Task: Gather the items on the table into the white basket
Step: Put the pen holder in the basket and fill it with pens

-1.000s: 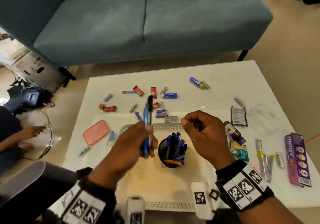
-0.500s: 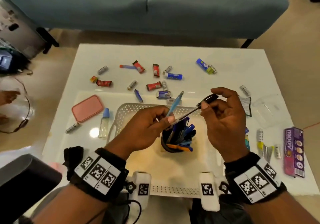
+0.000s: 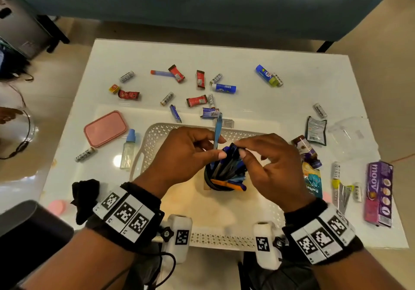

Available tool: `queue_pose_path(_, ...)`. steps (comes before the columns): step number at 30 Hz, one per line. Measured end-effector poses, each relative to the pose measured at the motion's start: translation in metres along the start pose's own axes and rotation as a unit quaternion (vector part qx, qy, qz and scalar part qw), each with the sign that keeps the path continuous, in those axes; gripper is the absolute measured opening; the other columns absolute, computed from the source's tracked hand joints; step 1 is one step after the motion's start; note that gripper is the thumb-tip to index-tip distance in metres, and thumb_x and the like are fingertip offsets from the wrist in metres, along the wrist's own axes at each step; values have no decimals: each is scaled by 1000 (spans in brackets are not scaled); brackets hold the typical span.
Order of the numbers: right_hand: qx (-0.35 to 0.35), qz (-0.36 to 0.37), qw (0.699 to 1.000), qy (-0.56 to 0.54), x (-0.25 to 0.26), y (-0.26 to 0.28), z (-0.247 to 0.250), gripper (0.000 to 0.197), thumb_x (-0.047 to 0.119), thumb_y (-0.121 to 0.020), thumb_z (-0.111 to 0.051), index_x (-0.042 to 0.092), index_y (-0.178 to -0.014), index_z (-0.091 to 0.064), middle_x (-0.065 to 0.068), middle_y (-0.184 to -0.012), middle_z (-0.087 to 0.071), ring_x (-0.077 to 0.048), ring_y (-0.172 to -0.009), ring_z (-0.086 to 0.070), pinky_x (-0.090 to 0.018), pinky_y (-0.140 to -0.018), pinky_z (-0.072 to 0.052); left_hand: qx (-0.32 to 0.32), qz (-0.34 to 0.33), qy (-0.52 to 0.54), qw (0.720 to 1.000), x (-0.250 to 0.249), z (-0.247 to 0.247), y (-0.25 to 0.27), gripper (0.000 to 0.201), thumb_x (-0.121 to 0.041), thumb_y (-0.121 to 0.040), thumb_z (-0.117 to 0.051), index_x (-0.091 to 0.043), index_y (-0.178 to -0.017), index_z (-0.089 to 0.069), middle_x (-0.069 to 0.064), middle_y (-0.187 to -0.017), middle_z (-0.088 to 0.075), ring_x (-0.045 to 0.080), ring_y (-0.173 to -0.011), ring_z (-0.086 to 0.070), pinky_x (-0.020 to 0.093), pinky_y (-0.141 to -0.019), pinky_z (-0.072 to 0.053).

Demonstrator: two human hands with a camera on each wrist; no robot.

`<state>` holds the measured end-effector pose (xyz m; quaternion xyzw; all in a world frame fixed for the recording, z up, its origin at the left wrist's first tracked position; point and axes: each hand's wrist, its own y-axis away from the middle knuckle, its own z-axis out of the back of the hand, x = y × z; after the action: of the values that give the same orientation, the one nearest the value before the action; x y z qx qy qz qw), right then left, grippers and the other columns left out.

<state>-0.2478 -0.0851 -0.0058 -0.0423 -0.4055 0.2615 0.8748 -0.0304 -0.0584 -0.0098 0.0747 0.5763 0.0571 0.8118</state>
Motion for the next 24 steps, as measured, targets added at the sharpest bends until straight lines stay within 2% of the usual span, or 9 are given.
queue_pose_path(2,41,-2,999,8,-4,2,-5,20,17,-88,-66,26,-103,-76,13,-100,-72,-6,-96,-60,-31,-81,-48,12,-11,-1,1000,-1,-1,0,23,-18,-78,-87,-37,-85,-76,-14,-68,-72,3,-52,-60,17,-58,-49)
queue_pose_path(4,52,-26,998,-9,-6,3,-6,22,19,-87,-66,27,-105,-75,14,-104,-69,-6,-100,-58,-30,-77,-49,30,-21,0,999,-2,-3,2,27,-16,-81,-84,-41,-85,-75,-18,-75,-75,2,-56,-62,21,-61,-52)
queue_pose_path(7,11,-55,997,-59,-1,0,0,33,22,-88,-65,28,-121,-66,14,-107,-66,-10,-100,-61,-24,-68,-47,64,-28,0,998,-4,-5,4,21,-22,-90,-75,-34,-108,-78,-22,-79,-75,-3,-53,-57,20,-62,-49)
queue_pose_path(9,-20,-63,992,-111,6,-2,4,41,22,-91,-66,28,-131,-59,14,-104,-67,-15,-97,-64,-28,-67,-49,86,-40,-2,996,-6,-5,6,27,-29,-93,-71,-35,-120,-74,-16,-95,-78,6,-70,-70,30,-71,-57)
queue_pose_path(11,-40,-66,988,-135,13,-3,4,42,23,-92,-66,28,-133,-56,14,-100,-67,-17,-94,-65,-28,-67,-51,107,-56,-15,993,-6,-5,6,30,-31,-94,-69,-40,-123,-71,-11,-105,-77,14,-93,-74,40,-84,-59)
queue_pose_path(14,-63,-69,987,-132,17,-4,3,30,26,-92,-67,28,-121,-62,17,-97,-67,-12,-90,-66,-32,-66,-52,113,-66,-44,990,-6,-5,8,35,-31,-93,-71,-44,-125,-68,-1,-89,-75,17,-82,-70,41,-78,-56)
queue_pose_path(17,-78,-79,985,-135,15,-4,2,19,23,-90,-71,26,-109,-66,16,-94,-69,-13,-90,-67,-37,-65,-52,114,-71,-69,989,-3,-7,8,37,-39,-88,-73,-43,-125,-69,-2,-77,-67,18,-72,-64,44,-71,-54)
queue_pose_path(20,-97,-97,979,-150,16,-5,1,26,19,-88,-74,25,-110,-62,10,-91,-71,-15,-88,-69,-35,-64,-52,110,-64,-76,989,-4,-7,7,38,-37,-85,-78,-47,-121,-69,-4,-78,-69,18,-70,-65,44,-70,-56)
queue_pose_path(24,-125,-83,978,-144,16,-4,3,26,19,-86,-76,34,-100,-60,13,-92,-70,-14,-83,-68,-34,-64,-53,91,-34,-73,993,-3,-5,4,36,-32,-79,-85,-51,-106,-71,-14,-84,-71,11,-69,-68,40,-72,-60)
